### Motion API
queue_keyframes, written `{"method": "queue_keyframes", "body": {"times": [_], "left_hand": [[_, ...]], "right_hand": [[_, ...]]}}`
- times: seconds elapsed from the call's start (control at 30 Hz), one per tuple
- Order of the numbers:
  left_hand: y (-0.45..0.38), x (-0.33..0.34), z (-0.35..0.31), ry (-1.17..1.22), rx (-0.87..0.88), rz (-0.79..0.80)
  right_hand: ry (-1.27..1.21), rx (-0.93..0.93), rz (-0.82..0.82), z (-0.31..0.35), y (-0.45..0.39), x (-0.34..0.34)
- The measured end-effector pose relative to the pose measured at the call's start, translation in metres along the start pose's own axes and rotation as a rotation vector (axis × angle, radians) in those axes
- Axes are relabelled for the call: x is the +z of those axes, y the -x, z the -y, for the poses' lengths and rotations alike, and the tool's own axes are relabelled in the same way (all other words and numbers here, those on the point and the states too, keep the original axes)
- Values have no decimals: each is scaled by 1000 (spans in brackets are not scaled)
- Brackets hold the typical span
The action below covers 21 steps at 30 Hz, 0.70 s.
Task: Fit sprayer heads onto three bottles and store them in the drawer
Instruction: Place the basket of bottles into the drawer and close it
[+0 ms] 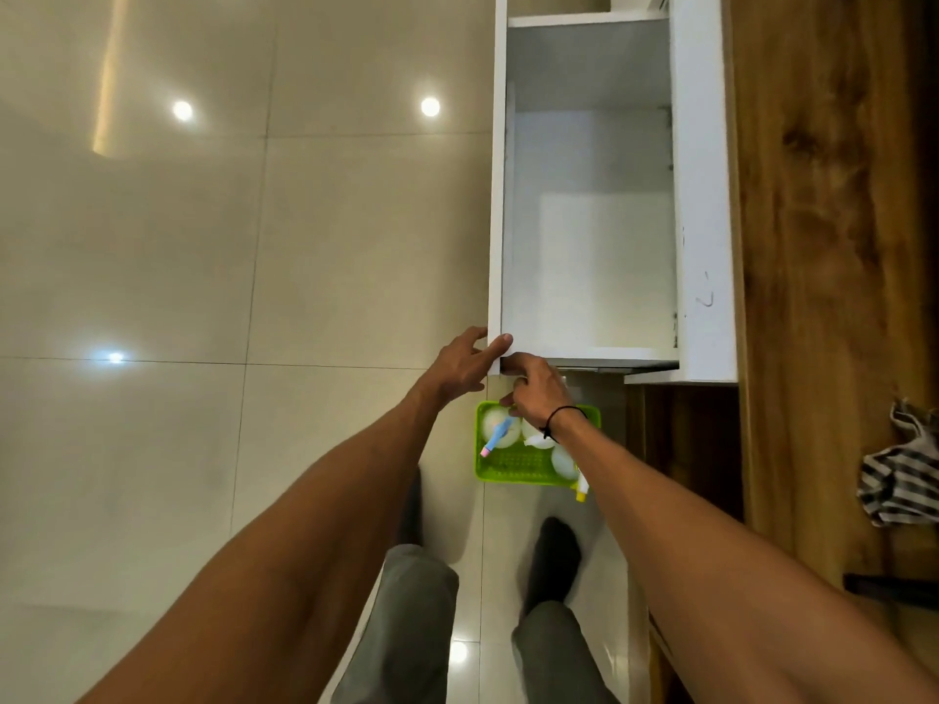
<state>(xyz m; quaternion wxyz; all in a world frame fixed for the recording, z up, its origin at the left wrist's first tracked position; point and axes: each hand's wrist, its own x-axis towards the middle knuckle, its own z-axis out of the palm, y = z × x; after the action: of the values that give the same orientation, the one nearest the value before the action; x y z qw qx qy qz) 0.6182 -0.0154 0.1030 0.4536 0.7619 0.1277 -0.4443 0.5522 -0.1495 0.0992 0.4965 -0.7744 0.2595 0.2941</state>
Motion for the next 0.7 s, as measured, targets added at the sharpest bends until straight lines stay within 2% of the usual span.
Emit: {"method": "queue_keyframes", "body": {"times": [0.7], "left_hand": [[-4, -25, 27, 28, -39, -45]], "right_hand": [[58, -34, 28, 13, -3, 25]]}}
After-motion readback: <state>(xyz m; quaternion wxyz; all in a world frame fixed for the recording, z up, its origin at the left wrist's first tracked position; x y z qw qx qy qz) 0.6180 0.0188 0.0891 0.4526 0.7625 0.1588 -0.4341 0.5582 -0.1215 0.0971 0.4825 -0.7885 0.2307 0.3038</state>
